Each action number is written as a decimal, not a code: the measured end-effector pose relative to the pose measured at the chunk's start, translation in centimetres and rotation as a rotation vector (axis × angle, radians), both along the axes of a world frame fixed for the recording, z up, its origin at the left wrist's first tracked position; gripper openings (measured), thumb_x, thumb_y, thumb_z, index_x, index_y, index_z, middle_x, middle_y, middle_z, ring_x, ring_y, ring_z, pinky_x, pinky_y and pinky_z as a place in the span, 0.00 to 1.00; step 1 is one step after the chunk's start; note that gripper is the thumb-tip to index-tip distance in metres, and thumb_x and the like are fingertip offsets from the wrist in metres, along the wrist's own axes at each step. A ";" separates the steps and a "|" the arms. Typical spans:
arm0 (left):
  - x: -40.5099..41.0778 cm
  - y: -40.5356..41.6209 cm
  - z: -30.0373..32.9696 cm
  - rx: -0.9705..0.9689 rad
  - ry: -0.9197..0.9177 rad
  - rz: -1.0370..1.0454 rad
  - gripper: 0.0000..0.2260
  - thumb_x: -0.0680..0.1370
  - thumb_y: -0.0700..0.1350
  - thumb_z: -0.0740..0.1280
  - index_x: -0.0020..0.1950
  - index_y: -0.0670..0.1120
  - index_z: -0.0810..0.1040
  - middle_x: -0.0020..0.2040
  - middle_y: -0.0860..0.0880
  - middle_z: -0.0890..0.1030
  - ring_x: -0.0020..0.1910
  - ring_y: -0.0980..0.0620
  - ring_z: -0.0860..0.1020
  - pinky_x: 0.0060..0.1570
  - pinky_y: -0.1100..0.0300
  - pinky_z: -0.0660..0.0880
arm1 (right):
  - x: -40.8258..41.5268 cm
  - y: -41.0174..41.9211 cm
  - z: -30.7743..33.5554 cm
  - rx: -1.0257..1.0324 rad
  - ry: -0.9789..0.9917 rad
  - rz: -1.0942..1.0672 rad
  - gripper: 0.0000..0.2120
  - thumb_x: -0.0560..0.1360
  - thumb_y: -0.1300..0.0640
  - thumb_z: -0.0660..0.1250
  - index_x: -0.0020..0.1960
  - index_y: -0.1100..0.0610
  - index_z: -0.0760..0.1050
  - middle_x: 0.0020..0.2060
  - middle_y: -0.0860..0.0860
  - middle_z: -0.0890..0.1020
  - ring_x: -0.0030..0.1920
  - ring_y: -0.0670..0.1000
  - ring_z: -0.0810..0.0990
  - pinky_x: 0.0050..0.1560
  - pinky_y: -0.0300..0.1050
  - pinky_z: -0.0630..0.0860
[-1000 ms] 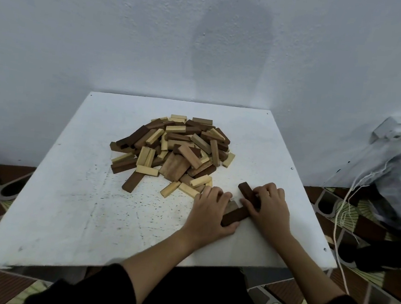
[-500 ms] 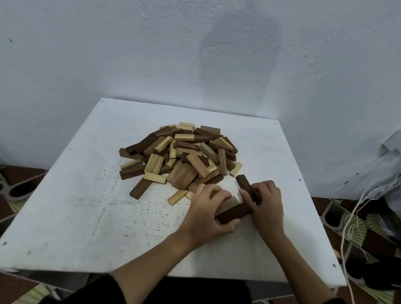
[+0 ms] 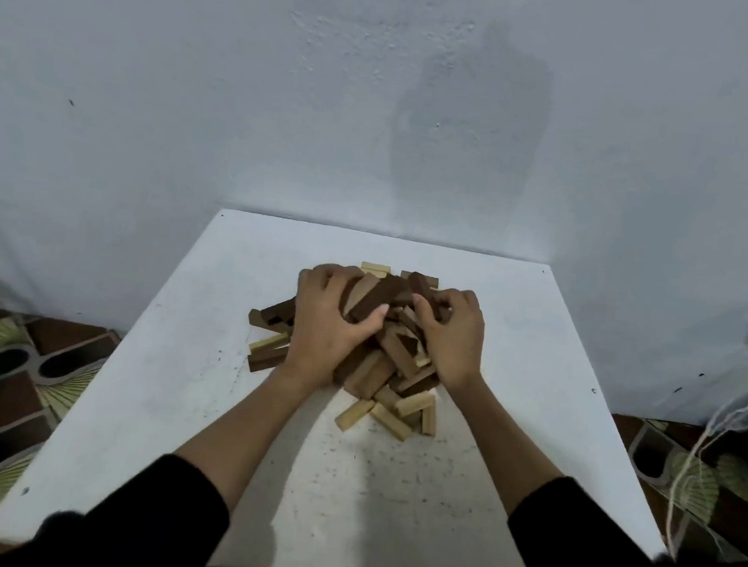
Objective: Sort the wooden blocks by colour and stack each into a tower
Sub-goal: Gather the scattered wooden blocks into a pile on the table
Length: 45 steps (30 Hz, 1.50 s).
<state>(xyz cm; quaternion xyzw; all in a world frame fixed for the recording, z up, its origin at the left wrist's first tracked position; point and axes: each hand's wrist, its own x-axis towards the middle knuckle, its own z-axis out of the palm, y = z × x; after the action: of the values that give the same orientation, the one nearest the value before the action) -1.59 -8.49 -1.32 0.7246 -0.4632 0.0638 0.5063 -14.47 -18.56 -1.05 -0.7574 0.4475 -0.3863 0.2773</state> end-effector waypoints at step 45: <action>3.1 8.7 -6.8 0.546 -0.021 -0.103 0.60 0.51 0.83 0.59 0.74 0.63 0.34 0.76 0.51 0.30 0.74 0.47 0.30 0.70 0.37 0.43 | -4.1 6.2 -6.7 -0.119 0.507 0.262 0.58 0.52 0.14 0.50 0.73 0.41 0.38 0.75 0.48 0.36 0.75 0.59 0.35 0.69 0.70 0.47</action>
<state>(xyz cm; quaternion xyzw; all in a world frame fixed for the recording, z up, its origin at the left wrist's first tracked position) 1.47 0.18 -8.13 0.8090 -0.5048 -0.0816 0.2900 -18.56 -12.33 -7.73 -0.8960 0.3775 -0.1714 0.1590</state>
